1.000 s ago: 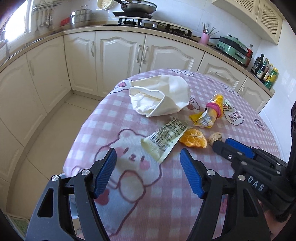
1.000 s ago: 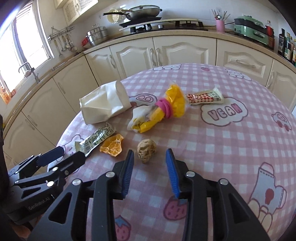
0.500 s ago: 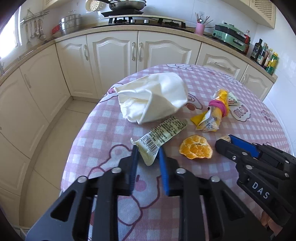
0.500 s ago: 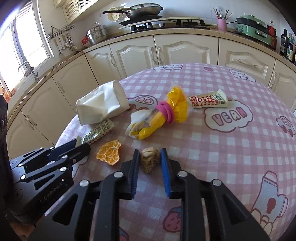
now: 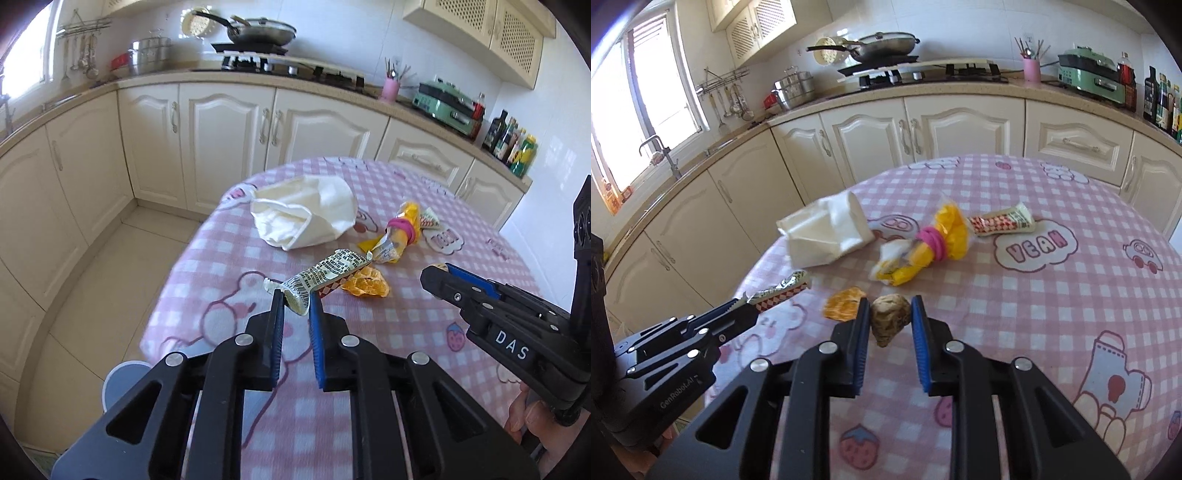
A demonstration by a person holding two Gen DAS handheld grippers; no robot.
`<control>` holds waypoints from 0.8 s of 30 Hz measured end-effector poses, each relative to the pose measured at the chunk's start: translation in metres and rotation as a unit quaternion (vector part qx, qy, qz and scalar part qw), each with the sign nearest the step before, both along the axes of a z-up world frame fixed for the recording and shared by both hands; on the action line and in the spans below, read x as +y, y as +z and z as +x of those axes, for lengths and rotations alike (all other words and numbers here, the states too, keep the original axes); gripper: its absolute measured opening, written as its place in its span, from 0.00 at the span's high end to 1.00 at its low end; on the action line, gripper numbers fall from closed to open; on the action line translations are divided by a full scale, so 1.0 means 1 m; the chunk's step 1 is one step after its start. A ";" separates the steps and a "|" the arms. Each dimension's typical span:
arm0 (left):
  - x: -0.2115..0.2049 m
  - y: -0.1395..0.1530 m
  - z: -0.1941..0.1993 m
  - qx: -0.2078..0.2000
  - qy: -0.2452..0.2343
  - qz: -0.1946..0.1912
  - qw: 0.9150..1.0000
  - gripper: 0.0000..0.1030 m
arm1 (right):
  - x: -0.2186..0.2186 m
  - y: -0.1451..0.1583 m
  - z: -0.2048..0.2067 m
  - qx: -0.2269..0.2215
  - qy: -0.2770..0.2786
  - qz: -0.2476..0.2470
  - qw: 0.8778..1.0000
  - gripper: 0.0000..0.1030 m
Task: Collect trash
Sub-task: 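Carry the shell and wrapper to the blue bucket and open both tools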
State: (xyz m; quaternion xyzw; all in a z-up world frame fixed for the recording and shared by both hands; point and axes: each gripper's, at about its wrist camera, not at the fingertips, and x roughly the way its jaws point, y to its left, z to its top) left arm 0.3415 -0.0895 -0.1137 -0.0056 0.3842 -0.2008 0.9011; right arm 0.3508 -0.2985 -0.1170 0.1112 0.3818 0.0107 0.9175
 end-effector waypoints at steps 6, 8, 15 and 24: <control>0.035 0.015 -0.017 -0.017 0.028 -0.011 0.999 0.88 | 0.041 0.022 -0.013 -0.022 0.037 -0.003 0.999 0.79; 0.049 0.017 -0.022 -0.020 0.040 -0.013 0.999 0.88 | 0.061 0.026 -0.015 -0.025 0.055 -0.001 0.998 0.79; 0.112 0.027 -0.038 -0.031 0.098 -0.020 0.994 0.88 | 0.138 0.033 -0.019 -0.029 0.121 0.000 0.992 0.79; 0.182 0.020 -0.051 -0.025 0.167 -0.025 0.985 0.88 | 0.230 0.027 -0.020 -0.022 0.197 -0.003 0.980 0.79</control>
